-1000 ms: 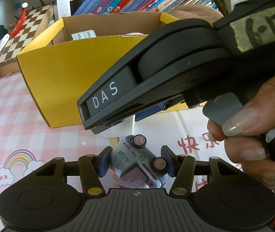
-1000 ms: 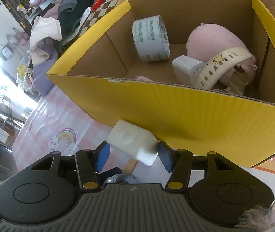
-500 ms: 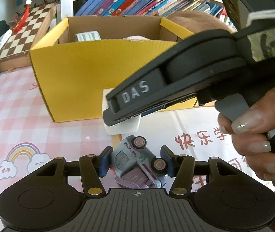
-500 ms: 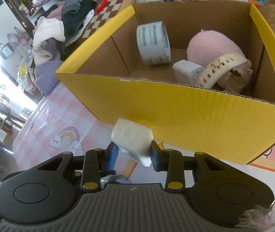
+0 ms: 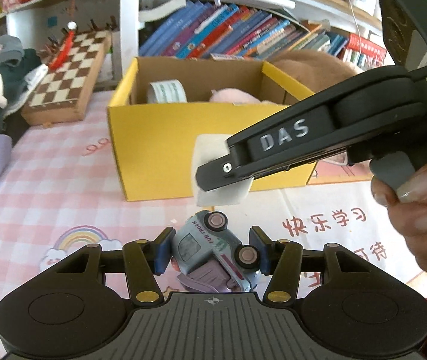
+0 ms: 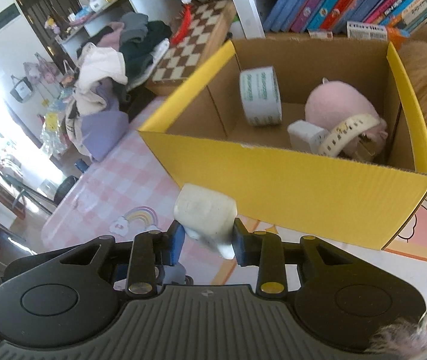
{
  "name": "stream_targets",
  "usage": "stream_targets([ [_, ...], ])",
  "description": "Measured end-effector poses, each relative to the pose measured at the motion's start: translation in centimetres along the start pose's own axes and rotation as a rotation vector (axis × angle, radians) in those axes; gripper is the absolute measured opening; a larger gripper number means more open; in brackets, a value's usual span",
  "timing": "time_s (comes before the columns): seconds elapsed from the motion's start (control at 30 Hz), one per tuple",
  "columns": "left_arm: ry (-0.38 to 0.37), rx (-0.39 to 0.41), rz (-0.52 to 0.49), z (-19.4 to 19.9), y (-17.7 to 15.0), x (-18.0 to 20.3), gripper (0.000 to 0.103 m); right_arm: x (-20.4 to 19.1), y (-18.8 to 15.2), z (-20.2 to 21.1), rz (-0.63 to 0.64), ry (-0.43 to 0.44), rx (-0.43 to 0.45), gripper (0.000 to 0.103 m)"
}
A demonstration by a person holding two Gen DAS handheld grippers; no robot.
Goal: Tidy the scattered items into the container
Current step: 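Lift and carry the cube and toy car with both grippers over the box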
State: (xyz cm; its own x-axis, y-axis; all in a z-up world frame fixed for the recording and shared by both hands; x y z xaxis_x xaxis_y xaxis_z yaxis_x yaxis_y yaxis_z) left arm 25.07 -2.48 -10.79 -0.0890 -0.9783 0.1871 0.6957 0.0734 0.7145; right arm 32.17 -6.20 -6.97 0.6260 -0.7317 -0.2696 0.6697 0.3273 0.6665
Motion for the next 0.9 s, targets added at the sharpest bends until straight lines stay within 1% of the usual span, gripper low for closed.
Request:
stream_targets([
  [0.07,0.001,0.014,0.004,1.3,-0.4,0.2,0.053,-0.5,0.3,0.5,0.005,0.000,0.010,0.031],
  [0.37,0.005,0.074,0.010,3.4,1.6,-2.0,0.053,-2.0,1.1,2.8,0.020,-0.021,0.052,0.031],
  [0.6,0.004,0.140,-0.001,5.8,3.5,-2.6,0.053,-1.9,2.1,5.4,0.018,-0.055,0.101,0.031],
  [0.9,-0.021,0.248,-0.027,8.1,8.3,-2.2,0.053,-0.6,5.1,8.7,0.039,-0.102,0.193,0.031],
])
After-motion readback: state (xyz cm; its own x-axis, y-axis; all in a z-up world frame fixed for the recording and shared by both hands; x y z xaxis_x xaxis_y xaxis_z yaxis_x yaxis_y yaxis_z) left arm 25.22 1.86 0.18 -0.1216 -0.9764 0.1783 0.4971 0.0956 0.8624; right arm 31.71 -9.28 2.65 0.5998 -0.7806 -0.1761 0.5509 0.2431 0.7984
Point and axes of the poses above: each gripper's, at about its wrist camera, not at the fingertips, and z roughly against the way its jaws point, x to its right, y to its top, the point moved 10 cm from there along -z, roughly the way its jaws point, and after that the axes turned 8 degrees about z, right-handed, at the moved point
